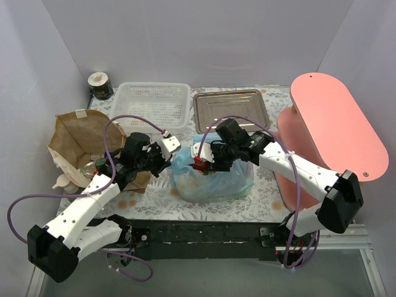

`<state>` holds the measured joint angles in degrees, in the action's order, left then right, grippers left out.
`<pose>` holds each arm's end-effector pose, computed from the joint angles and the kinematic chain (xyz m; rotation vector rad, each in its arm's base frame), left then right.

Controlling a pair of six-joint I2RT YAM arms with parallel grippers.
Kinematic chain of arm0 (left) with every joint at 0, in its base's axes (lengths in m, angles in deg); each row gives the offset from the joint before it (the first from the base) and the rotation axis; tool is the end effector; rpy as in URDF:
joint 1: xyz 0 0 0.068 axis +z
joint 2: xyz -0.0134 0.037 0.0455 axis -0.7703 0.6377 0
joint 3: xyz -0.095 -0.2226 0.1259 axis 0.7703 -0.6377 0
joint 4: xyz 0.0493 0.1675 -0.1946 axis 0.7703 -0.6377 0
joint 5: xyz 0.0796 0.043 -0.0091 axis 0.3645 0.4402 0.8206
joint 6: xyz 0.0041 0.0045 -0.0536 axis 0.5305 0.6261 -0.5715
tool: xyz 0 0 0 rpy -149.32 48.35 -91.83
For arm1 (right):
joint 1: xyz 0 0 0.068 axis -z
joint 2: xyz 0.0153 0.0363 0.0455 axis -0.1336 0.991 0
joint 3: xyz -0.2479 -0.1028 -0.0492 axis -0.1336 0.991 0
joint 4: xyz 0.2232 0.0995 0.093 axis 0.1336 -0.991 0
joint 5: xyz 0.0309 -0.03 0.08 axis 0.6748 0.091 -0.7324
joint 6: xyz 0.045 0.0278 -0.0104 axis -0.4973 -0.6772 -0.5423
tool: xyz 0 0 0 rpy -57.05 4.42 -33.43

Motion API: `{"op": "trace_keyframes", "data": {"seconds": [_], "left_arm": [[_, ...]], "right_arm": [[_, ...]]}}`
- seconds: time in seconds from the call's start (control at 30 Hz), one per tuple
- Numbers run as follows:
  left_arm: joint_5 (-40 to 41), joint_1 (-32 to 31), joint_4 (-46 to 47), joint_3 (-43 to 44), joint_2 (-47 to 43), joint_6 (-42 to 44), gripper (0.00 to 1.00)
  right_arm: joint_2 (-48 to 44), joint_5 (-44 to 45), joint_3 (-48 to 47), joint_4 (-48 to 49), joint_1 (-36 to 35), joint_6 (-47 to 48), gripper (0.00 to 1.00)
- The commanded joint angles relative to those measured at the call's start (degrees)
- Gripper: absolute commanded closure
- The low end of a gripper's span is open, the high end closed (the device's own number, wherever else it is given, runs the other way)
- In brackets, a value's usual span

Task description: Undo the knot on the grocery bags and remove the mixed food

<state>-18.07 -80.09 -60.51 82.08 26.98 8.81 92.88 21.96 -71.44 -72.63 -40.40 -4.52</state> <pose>0.1716 -0.1108 0.2815 0.4723 2.3037 -0.7703 0.1961 0.2326 0.2916 -1.9310 1.4991 0.3058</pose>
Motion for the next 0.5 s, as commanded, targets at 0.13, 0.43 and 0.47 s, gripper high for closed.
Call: {"op": "trace_keyframes", "data": {"seconds": [0.13,0.43,0.47], "left_arm": [[0.58,0.36,-1.67,8.97,-0.27,-1.38,0.86],[7.53,4.31,0.35,23.65,7.02,-6.03,0.02],[8.76,4.66,0.70,23.66,7.72,-7.26,0.02]], "right_arm": [[-6.65,-1.91,-7.80,6.28,0.35,-15.88,0.43],[-5.60,15.78,-10.61,14.47,10.71,-32.93,0.24],[-5.25,15.25,-10.70,13.95,12.03,-33.99,0.22]]}}
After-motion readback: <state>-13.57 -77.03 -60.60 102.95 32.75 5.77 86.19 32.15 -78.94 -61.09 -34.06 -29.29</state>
